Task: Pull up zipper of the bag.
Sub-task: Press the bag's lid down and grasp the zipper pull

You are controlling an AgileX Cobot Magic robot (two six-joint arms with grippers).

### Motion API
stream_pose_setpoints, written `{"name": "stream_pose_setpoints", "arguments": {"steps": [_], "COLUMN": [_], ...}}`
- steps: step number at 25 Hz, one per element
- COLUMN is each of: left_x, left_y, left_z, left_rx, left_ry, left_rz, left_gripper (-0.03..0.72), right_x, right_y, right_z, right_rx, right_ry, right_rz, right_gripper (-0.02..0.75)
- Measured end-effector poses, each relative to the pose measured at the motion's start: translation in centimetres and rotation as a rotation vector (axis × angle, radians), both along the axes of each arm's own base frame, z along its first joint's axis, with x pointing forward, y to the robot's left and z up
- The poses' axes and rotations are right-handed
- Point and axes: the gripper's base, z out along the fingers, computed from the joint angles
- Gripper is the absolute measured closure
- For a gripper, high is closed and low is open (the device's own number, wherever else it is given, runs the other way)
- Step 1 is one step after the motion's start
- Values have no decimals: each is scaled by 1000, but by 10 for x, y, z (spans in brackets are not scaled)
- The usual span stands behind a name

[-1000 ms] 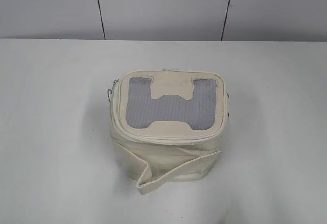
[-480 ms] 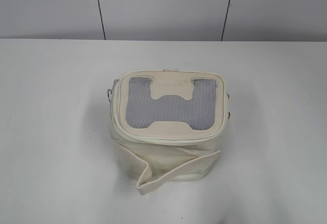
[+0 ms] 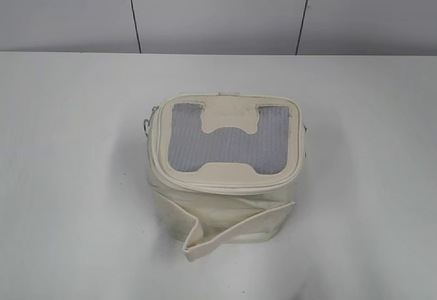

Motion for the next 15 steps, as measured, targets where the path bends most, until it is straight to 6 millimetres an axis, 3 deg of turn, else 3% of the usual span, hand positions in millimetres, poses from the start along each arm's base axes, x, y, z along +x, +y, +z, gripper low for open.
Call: {"name": "stream_pose_setpoints", "arguments": {"steps": [11,15], "left_x": [1,8], "left_y": [-1,-2], "left_z": [0,7], "left_rx": [-11,-20], "left_ry": [3,4], "left_rz": [-8,-8], "left_gripper": [381,381], "right_x": [0,17], "right_y": [0,1], "right_z": [4,14], "right_rx": [1,3], "right_ry": [-19,-11], "right_rz": [-1,-4], "right_gripper": [153,153]}}
